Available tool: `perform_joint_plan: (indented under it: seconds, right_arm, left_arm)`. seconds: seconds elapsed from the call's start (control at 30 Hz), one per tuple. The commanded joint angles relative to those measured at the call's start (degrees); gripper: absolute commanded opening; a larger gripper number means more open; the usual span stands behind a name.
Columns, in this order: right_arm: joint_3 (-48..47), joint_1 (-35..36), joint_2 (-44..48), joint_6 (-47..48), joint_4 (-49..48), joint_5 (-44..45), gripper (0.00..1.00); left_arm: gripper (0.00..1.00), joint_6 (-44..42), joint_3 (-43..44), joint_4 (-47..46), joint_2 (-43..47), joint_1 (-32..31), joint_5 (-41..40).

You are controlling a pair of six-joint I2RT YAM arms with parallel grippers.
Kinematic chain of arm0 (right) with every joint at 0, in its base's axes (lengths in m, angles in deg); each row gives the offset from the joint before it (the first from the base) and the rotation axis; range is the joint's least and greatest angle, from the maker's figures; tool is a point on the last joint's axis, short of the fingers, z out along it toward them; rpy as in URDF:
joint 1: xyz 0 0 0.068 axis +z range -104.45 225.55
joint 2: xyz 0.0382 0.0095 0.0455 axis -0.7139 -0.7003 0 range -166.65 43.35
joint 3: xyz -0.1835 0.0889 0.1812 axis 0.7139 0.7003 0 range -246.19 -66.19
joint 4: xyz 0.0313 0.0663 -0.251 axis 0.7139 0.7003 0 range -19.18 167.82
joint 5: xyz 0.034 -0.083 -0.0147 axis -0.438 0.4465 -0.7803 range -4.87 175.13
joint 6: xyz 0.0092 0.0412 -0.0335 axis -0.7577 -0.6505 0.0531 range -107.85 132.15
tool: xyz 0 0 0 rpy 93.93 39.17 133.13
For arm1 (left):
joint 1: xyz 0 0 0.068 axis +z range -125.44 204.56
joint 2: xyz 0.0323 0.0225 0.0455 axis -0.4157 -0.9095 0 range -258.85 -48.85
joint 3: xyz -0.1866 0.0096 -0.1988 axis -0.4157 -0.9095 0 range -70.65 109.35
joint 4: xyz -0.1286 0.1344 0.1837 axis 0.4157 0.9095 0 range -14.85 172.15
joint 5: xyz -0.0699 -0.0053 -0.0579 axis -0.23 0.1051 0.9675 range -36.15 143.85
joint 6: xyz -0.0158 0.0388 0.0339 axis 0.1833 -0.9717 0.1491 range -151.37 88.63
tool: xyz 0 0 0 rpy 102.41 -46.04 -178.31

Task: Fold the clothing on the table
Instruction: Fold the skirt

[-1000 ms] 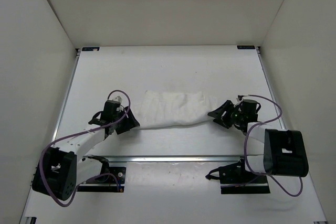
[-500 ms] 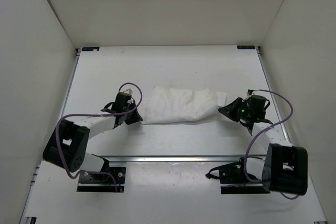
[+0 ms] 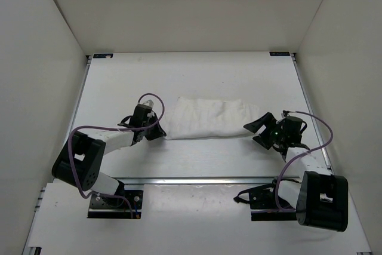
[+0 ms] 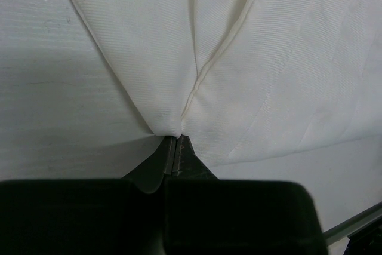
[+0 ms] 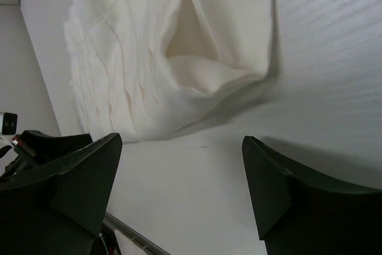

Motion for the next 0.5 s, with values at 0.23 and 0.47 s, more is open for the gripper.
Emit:
perform_joint_plan:
  seconds: [0.23, 0.47]
  right_arm:
    - [3.58, -1.35, -6.7, -5.97, -12.33, 0.9, 0.79]
    - [2.09, -2.15, -14.97, -6.85, -17.08, 0.45, 0.31]
  left_arm:
    - [0.0, 0.7, -2.21, -2.29, 0.88, 0.33, 1.94]
    - [0.0, 0.43, -2.39, -1.94, 0.62, -0.11, 2.12]
